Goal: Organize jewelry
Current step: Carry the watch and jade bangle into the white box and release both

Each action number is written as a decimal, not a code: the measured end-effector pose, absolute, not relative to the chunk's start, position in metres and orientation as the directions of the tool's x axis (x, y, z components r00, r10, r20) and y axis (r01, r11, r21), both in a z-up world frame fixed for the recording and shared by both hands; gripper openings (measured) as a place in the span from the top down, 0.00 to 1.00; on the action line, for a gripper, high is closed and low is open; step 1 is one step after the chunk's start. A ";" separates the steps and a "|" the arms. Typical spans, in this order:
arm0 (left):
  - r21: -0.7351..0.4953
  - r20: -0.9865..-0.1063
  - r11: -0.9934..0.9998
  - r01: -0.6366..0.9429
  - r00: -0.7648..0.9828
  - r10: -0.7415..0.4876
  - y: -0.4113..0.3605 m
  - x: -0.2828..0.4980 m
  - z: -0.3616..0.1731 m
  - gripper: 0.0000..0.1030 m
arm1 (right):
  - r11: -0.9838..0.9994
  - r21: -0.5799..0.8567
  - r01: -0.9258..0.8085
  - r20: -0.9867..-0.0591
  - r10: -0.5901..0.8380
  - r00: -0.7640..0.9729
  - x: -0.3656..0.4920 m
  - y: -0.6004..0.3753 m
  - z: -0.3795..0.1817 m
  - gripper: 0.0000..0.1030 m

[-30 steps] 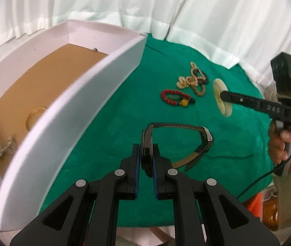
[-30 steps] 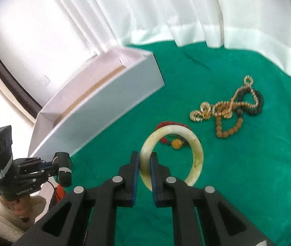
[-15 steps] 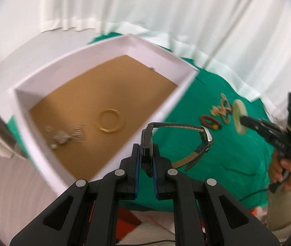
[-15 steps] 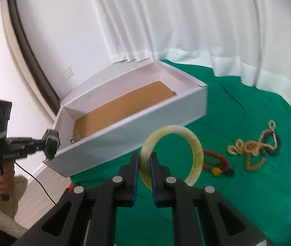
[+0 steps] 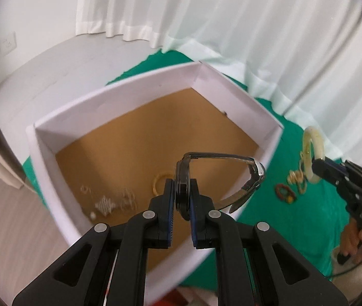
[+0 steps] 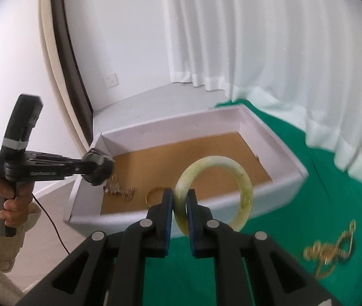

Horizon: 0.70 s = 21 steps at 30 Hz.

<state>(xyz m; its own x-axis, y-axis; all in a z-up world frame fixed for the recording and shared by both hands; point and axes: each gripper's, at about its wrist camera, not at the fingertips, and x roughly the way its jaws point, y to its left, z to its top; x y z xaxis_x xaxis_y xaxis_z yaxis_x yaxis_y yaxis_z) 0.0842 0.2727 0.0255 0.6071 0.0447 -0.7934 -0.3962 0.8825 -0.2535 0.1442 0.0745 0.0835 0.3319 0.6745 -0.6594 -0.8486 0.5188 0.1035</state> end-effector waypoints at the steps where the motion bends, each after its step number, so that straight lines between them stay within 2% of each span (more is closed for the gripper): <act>1: -0.255 -0.797 0.873 -0.415 0.601 0.053 0.280 0.094 0.022 0.92 | 0.513 0.095 -0.853 -0.663 0.672 0.330 0.151 0.088 0.083 0.89; 5: -0.237 -0.821 0.854 -0.462 0.566 0.079 0.297 0.125 0.004 0.92 | 0.503 0.061 -0.862 -0.715 0.625 0.314 0.180 0.133 0.066 0.89; 12: -0.196 -0.885 0.810 -0.553 0.456 0.097 0.329 0.167 -0.050 0.92 | 0.520 0.011 -0.854 -0.846 0.460 0.270 0.231 0.194 0.002 0.89; 19: -0.158 -0.929 0.789 -0.594 0.360 0.085 0.344 0.184 -0.089 0.91 | 0.539 -0.022 -0.842 -0.907 0.344 0.244 0.247 0.220 -0.040 0.88; 21: -0.149 -0.934 0.791 -0.593 0.346 0.084 0.343 0.187 -0.093 0.76 | 0.561 -0.026 -0.827 -0.914 0.322 0.247 0.252 0.224 -0.047 0.84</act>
